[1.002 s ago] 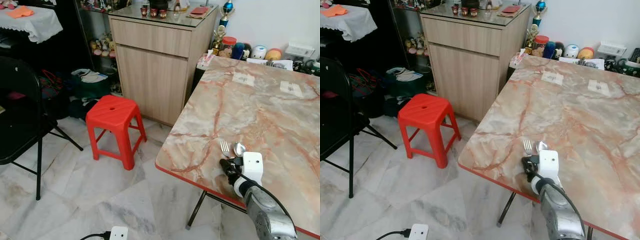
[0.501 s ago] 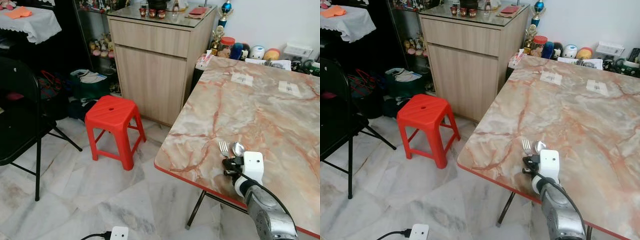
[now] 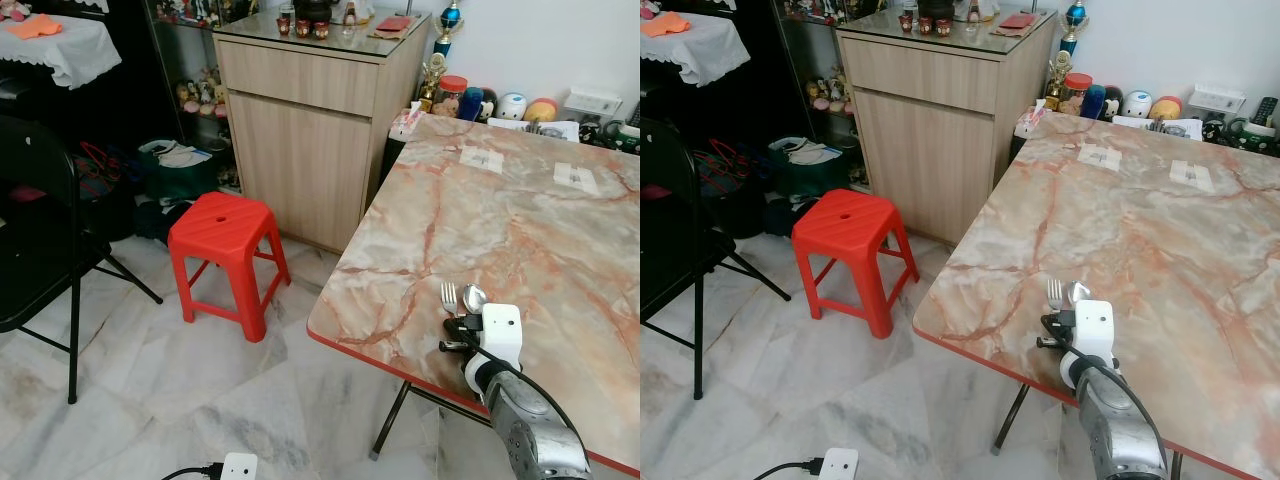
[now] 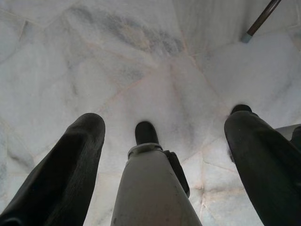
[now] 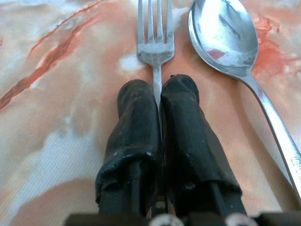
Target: Setting the table
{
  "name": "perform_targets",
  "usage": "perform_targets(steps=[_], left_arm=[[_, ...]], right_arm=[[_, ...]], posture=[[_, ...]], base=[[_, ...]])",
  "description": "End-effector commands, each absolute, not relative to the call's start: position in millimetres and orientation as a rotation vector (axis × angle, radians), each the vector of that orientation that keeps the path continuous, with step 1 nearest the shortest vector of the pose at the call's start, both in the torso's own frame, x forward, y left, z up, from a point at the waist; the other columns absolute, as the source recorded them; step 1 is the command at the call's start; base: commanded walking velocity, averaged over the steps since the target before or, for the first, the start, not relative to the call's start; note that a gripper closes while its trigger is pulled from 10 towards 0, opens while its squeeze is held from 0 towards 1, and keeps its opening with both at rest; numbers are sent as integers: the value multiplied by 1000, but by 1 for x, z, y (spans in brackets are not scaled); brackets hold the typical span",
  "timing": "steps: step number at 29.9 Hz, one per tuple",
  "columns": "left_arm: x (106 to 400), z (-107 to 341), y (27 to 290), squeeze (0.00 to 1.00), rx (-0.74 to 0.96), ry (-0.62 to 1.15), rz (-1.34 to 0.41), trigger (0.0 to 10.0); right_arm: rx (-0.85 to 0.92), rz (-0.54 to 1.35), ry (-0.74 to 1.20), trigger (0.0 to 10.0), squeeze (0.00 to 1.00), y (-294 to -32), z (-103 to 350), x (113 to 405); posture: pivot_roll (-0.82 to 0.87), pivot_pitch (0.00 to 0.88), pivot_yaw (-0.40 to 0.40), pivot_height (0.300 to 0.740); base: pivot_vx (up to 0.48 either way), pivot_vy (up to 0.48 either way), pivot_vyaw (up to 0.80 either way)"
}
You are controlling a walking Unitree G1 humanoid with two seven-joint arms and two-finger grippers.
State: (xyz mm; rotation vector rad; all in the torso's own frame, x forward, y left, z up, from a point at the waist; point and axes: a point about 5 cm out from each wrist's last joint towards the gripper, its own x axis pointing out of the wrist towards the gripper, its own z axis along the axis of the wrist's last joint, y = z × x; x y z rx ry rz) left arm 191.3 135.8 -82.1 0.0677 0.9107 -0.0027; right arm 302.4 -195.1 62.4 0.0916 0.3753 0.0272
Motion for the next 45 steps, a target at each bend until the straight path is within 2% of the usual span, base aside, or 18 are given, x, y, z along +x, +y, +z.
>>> perform_targets(steps=[1,6,7,8,9,11,20,23,32,39,45], left_arm=[[182,-87,134,0,72,951,-19,10000],[182,-87,135,0,78,953,-19,10000],[182,-87,135,0,79,953,-19,10000],[182,-87,135,0,81,953,-19,10000],[183,-87,135,0,81,953,-15,10000],[183,-87,136,0,82,951,-11,10000],[185,-85,136,0,84,938,2,10000],[186,-85,137,0,86,937,1,10000],[187,-85,137,0,97,936,-6,10000],[188,-84,136,0,99,937,-6,10000],[188,-84,135,0,100,935,-10,10000]], right_arm=[[112,79,501,0,0,-181,35,288],[152,110,389,0,0,-170,48,295],[154,116,356,2392,0,-168,53,297],[154,119,334,2392,0,-166,56,298],[166,120,270,10000,0,-164,65,300],[163,79,183,10000,0,-165,78,302],[127,-1,15,10000,0,-176,108,299],[68,-1,-2,10000,0,-176,113,298],[66,-16,-49,10000,0,-165,125,299],[109,-67,-42,10000,0,-165,128,303],[100,-35,-44,10000,0,-159,130,304]], posture=[[19,50,-20,740],[23,57,-22,740],[25,62,-23,740],[25,62,-23,740],[25,67,-24,740],[22,71,-23,740],[11,79,-16,740],[2,82,-15,740],[6,86,-15,740],[5,91,-17,740],[8,92,-21,740]], base=[[0,0,0],[0,0,0],[0,0,0],[0,0,0],[0,0,0],[0,0,0],[0,0,0],[0,0,0],[0,0,0],[0,0,-679],[0,0,-781]])
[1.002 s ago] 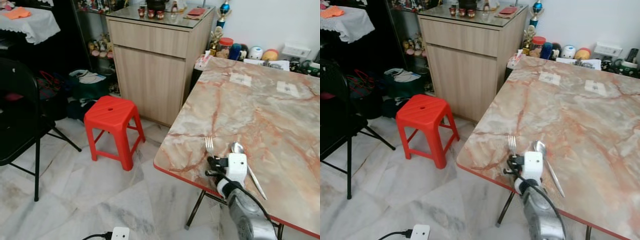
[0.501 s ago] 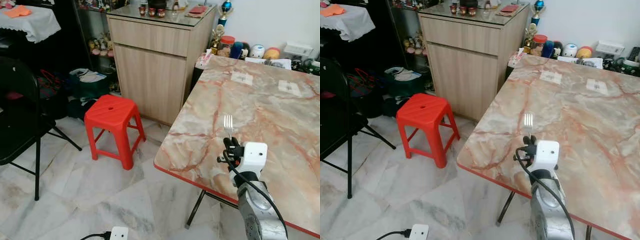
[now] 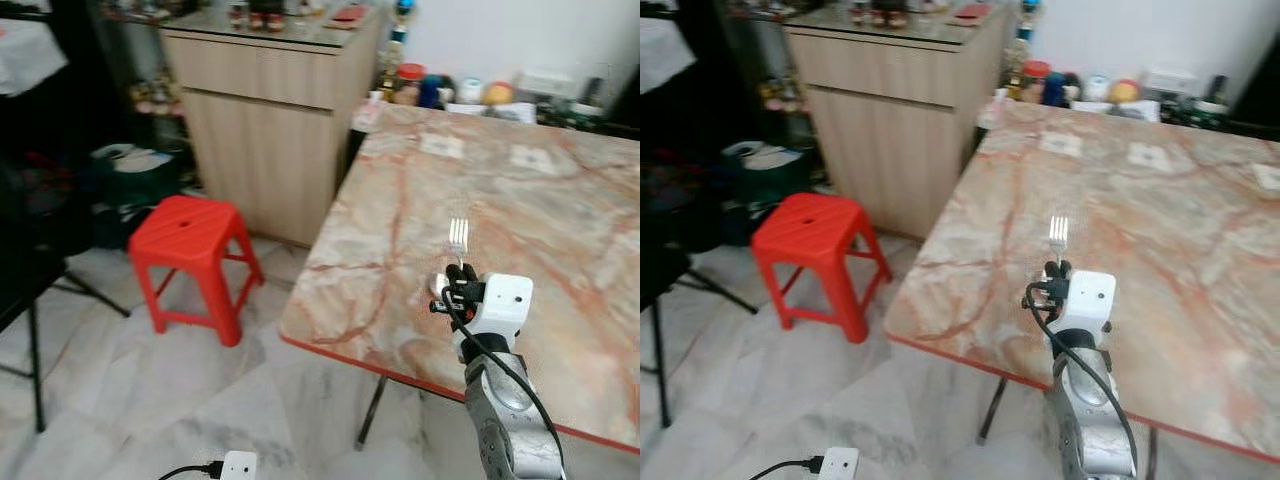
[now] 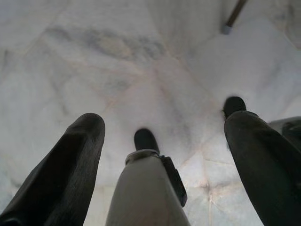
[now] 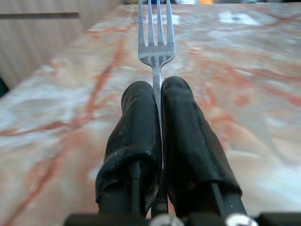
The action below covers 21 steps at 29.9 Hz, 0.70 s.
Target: Setting the table
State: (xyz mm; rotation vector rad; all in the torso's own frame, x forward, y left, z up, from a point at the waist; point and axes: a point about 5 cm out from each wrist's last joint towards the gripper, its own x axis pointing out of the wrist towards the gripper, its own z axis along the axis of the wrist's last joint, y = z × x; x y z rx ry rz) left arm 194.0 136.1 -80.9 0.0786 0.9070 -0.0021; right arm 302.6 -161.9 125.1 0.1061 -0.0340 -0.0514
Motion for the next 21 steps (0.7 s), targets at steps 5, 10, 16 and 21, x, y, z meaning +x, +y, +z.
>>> perform_targets(steps=[5,10,16,21], left_arm=[[189,-84,135,0,104,930,-10,10000],[189,-84,135,0,104,930,-11,10000],[189,-84,135,0,104,927,-9,10000],[188,-84,135,0,110,926,-11,10000]], right_arm=[[103,-68,-50,10000,0,-164,131,305],[104,-80,-59,10000,0,-164,132,306],[109,-77,-69,10000,0,-161,134,308],[125,-88,-64,10000,0,-162,134,311]], posture=[[5,91,-25,740],[4,89,-26,740],[10,85,-28,740],[12,80,-28,740]], base=[[0,0,-780],[0,-244,0],[0,-249,0],[0,-250,0]])
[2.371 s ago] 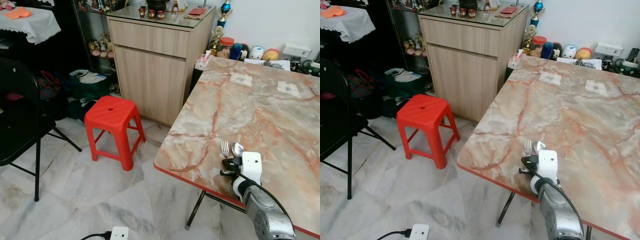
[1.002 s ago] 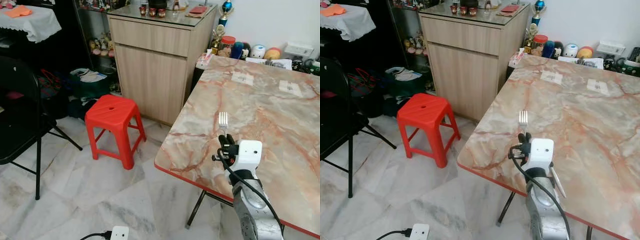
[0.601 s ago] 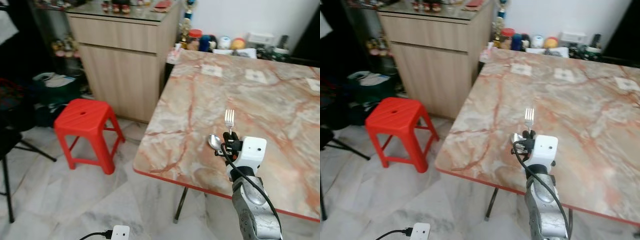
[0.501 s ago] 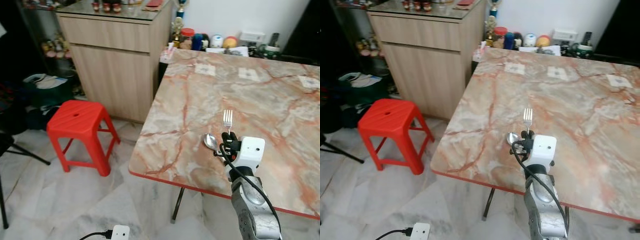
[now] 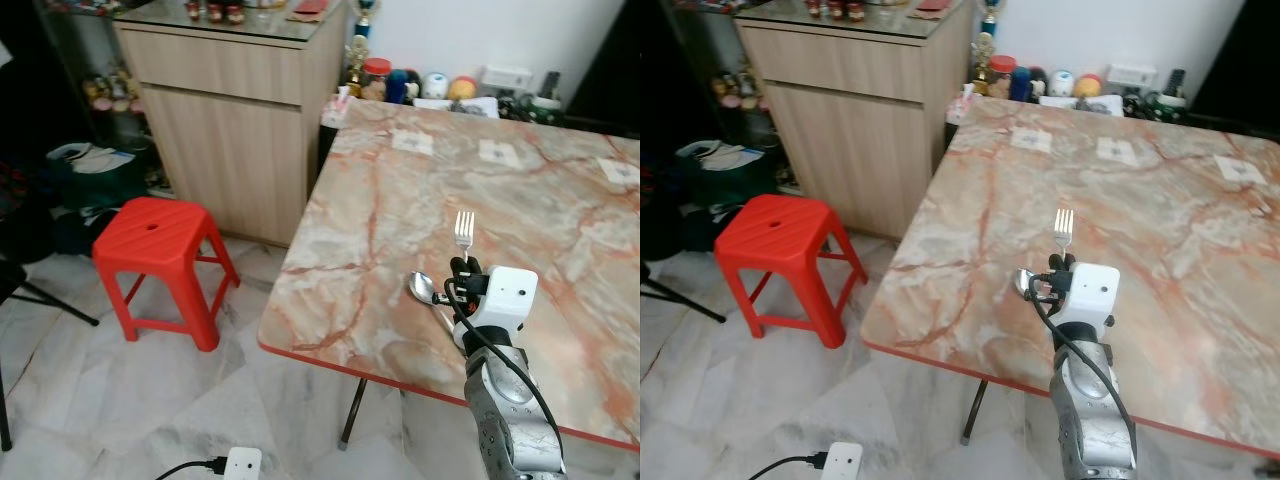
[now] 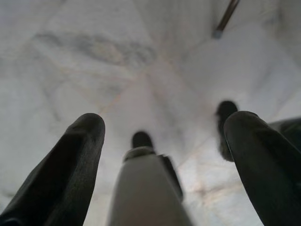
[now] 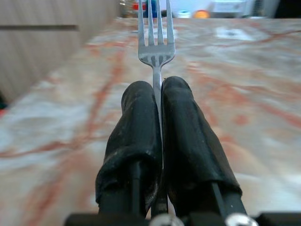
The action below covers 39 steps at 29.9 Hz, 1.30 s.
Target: Setting the table
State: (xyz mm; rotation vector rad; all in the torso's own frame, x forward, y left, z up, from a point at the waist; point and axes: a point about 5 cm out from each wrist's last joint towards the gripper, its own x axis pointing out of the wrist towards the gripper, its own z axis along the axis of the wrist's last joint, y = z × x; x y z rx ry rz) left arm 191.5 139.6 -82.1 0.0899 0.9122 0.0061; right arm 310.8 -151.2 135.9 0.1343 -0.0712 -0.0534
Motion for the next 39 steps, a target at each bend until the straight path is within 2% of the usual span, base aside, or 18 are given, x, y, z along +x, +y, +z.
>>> perform_targets(steps=[1,7,39], left_arm=[[188,-84,135,0,110,926,-11,10000],[187,-84,135,0,107,929,-13,10000],[187,-85,137,0,129,931,-27,10000]], right_arm=[[125,-88,-64,10000,0,-162,134,311],[128,-90,-64,10000,0,-161,134,311],[91,-71,-95,10000,0,-155,136,310]], posture=[[12,80,-28,740],[10,74,-28,740],[12,66,-18,740]], base=[[0,-247,0],[0,-249,-781],[0,-223,0]])
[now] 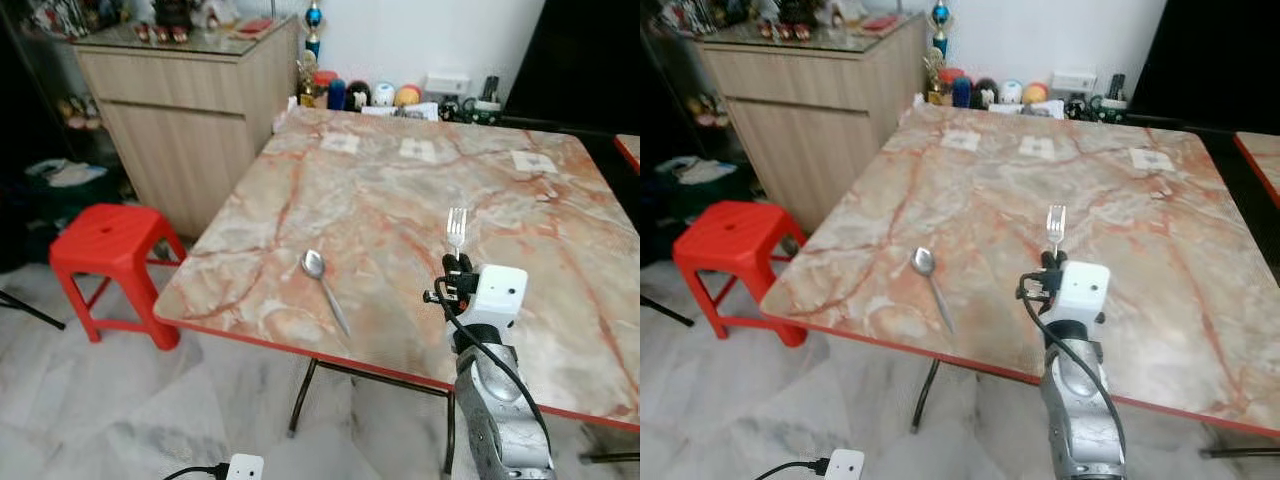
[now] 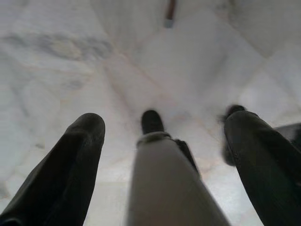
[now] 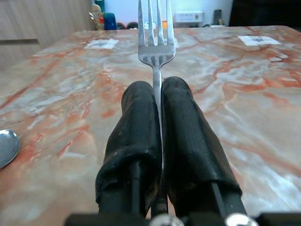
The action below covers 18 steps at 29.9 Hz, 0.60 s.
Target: Setting the table
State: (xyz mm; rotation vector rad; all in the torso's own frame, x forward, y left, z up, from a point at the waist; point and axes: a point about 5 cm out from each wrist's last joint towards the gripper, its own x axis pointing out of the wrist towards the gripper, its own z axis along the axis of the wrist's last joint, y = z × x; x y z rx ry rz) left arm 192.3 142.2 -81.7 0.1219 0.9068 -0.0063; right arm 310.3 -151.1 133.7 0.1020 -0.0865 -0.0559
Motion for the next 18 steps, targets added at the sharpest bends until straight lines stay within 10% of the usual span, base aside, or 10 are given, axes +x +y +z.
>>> perform_targets(steps=[1,18], left_arm=[[187,-85,137,0,129,931,-27,10000],[188,-84,136,0,123,928,-24,10000]], right_arm=[[91,-71,-96,10000,0,-155,136,310],[88,-82,-101,10000,0,-157,136,312]], posture=[[12,66,-18,740],[13,80,-19,740]], base=[[0,-247,0],[0,-321,0]])
